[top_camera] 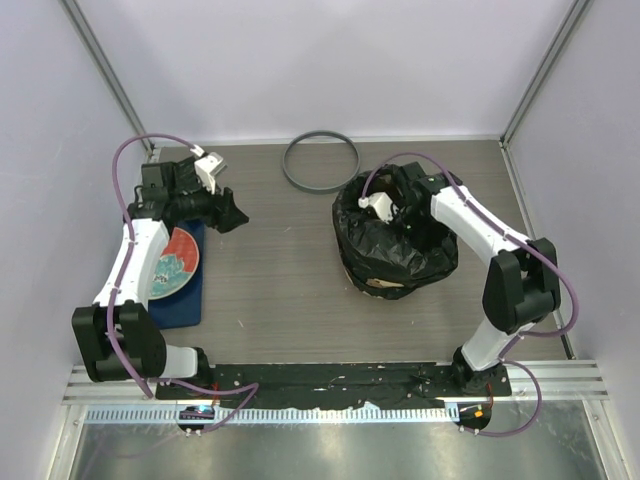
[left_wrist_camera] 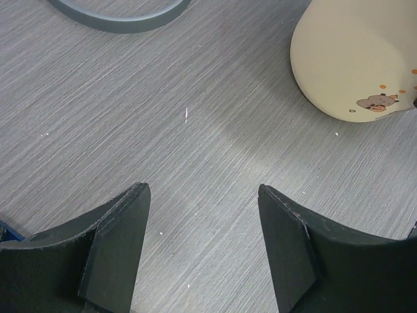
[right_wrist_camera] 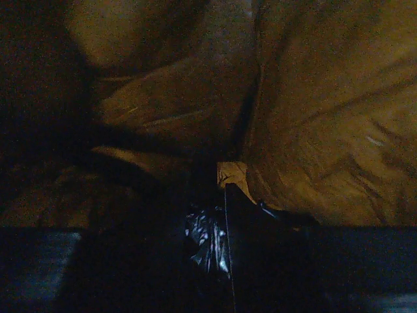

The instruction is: Put the trash bags into the trash bin

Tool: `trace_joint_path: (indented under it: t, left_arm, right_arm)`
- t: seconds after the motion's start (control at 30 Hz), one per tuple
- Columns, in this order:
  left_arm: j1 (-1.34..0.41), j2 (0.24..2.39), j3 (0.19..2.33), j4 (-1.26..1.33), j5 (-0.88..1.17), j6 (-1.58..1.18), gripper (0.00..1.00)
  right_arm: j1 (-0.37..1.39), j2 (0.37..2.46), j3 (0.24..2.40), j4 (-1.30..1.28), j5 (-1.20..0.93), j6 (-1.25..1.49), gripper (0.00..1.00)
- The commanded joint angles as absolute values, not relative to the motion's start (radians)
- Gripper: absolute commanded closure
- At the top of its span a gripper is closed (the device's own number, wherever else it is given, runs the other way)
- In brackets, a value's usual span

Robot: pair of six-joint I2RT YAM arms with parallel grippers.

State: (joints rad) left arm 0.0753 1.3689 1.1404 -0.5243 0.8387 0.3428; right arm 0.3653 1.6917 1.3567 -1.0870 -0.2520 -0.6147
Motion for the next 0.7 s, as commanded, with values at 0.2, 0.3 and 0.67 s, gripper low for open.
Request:
trace_joint_path:
  t: [0.2,0.3,0.67]
  left_arm:
    - [0.046,1.402,1.339,-0.468,0.786,0.167,0.15]
    - [0.009,1.445,1.51,-0.587,0.705,0.153,0.0]
    - [-0.543,1.753,2.224,-0.985,0.468,0.255,0.0]
  right_arm:
    - [0.371,1.513,1.454,-1.026,-0.393,-0.551,0.62]
    - [0.368,1.453,1.485,-0.928,-0.394,-0.464,0.56]
    - [0.22,1.275,1.554,-0.568,-0.324,-0.048,0.31]
